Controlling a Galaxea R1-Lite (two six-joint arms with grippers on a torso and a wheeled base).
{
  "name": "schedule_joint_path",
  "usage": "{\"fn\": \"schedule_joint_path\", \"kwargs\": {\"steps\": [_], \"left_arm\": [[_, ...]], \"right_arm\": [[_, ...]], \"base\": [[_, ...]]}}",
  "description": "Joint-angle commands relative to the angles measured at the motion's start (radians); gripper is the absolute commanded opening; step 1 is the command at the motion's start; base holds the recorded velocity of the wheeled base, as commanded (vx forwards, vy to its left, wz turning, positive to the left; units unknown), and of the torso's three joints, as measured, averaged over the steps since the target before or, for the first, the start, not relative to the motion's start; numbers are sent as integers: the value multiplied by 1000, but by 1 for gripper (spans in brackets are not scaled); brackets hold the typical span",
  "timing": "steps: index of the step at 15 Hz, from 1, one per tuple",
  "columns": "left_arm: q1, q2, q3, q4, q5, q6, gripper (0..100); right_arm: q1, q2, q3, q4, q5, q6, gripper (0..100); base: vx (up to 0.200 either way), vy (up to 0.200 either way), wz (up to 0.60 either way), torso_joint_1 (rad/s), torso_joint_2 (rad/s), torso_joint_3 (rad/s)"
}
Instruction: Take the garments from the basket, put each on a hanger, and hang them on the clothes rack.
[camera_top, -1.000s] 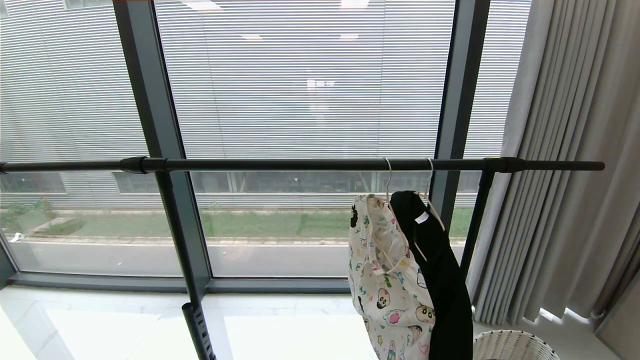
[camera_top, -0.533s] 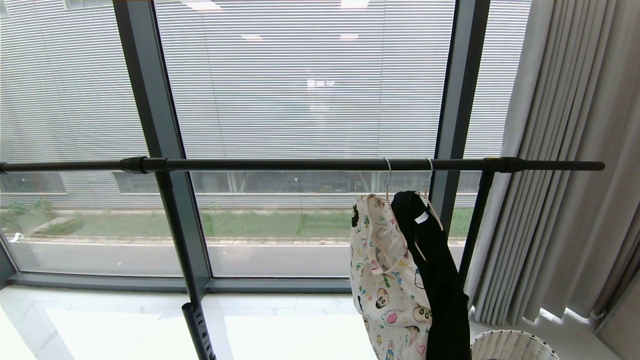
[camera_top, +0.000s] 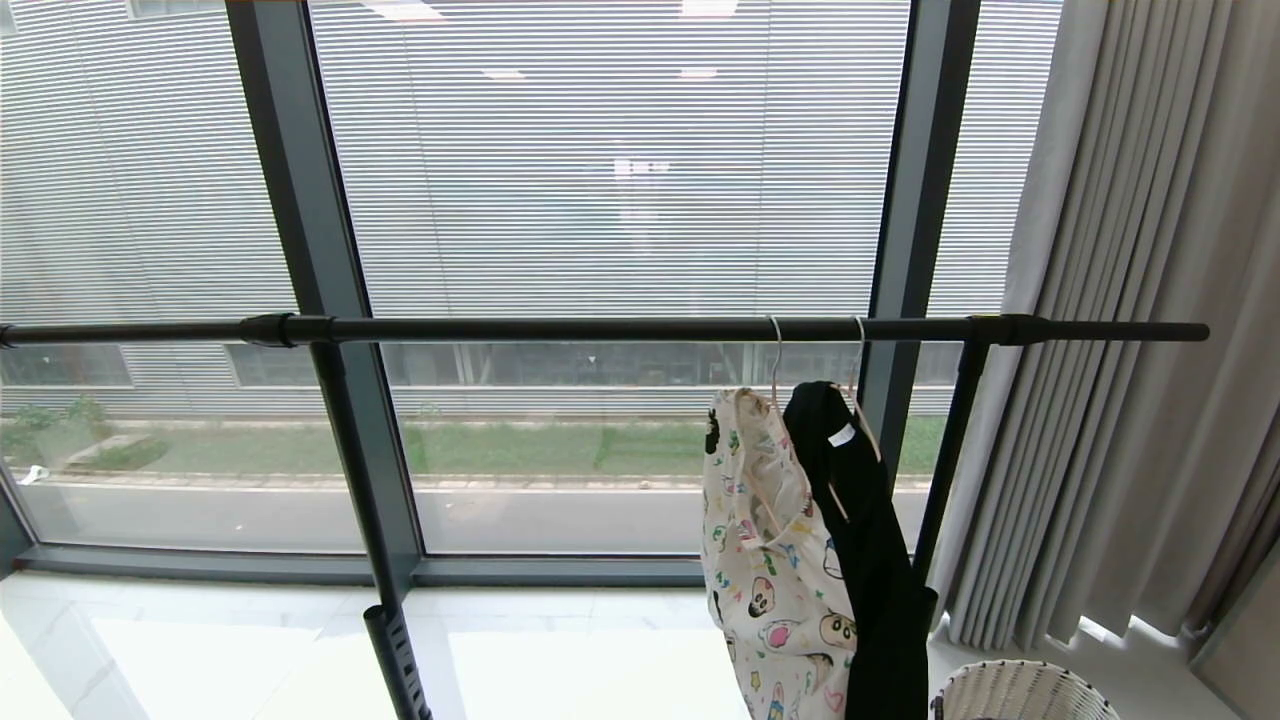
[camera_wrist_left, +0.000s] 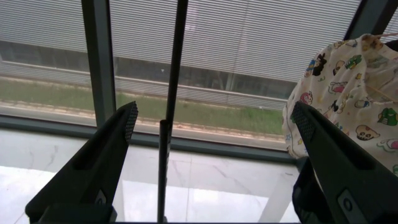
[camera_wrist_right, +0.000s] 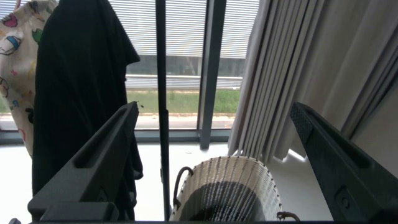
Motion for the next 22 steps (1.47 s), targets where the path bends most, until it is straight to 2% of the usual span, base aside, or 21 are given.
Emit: {"fn": "schedule_joint_path", "kwargs": {"steps": [1, 22], "left_arm": [[0, 0, 0, 0, 0, -1, 100], [0, 0, 0, 0, 0, -1, 100]], "right_arm": [[0, 1, 0, 0, 1, -1, 100], [2, 1, 0, 0, 1, 1, 100]], "base": [[0, 0, 0, 0, 0, 0], [0, 0, 0, 0, 0, 0]]}}
